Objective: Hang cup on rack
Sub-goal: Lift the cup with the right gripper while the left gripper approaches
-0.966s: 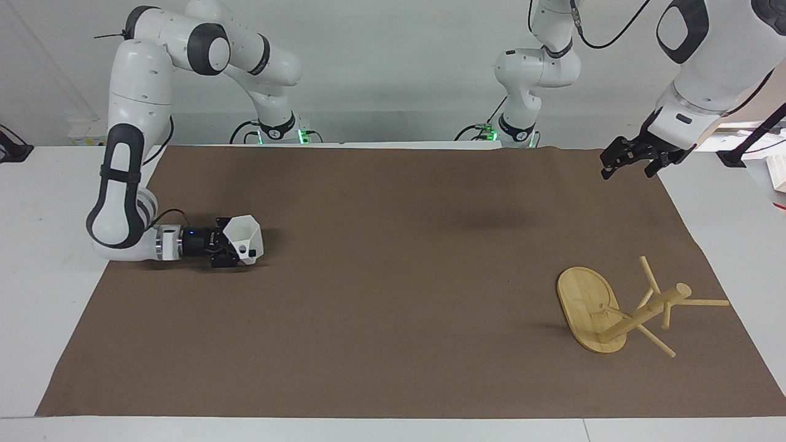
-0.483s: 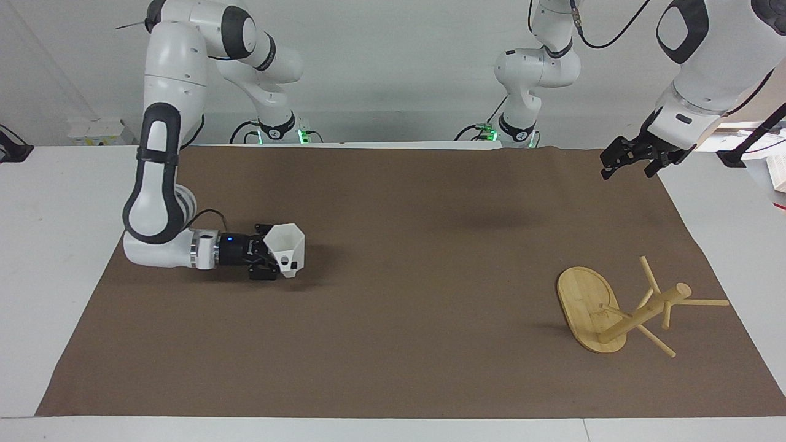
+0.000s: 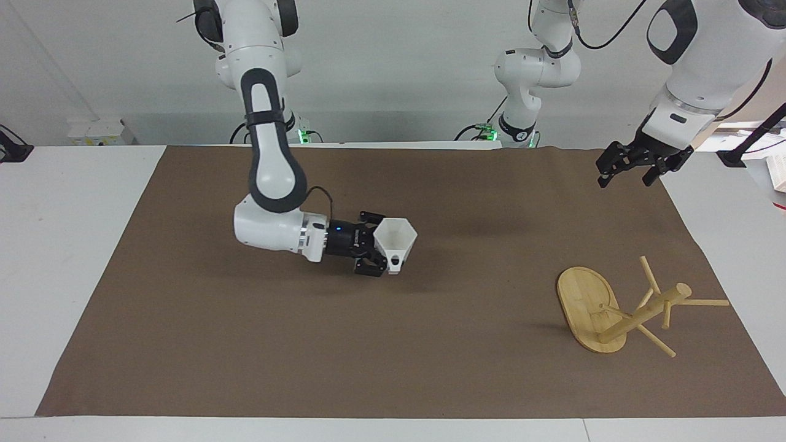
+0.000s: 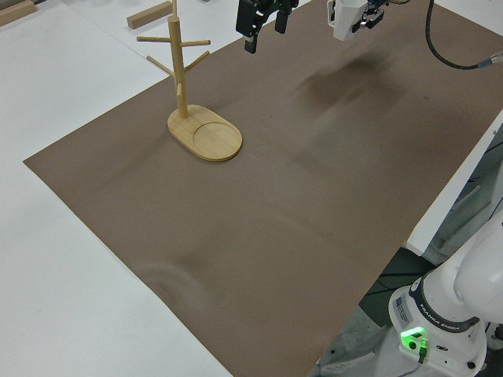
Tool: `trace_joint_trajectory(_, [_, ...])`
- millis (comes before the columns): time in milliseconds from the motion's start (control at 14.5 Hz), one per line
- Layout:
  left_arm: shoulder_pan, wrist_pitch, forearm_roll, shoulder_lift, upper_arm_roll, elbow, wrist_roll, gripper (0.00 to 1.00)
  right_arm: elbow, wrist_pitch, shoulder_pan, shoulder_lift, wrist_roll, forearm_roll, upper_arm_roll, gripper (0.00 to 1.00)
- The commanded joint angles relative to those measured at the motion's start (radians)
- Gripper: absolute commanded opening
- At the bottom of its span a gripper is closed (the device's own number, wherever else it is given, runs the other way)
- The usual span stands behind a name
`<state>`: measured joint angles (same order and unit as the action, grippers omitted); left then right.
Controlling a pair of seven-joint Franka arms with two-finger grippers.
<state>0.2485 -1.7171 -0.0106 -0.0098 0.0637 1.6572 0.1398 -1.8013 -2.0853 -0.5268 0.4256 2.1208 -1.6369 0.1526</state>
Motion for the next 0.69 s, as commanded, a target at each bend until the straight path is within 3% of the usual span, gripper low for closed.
trace_joint_trajectory(0, [0.124,-0.087,0.0,0.003,0.004,0.05,0.159,1.0,-0.01,-0.184,-0.105,-0.048,-0.062,-0.023,-0.002,0.27])
trace_joint_trajectory(276, [0.23,-0.081,-0.002,0.045,0.004,0.017,0.247,1.0,0.01,-0.338,-0.134,-0.044,-0.098,-0.024,-0.074,0.26])
trace_joint_trajectory(621, [0.301,-0.09,-0.011,0.131,0.002,-0.03,0.339,1.0,0.014,-0.346,-0.134,-0.044,-0.113,-0.024,-0.077,0.26])
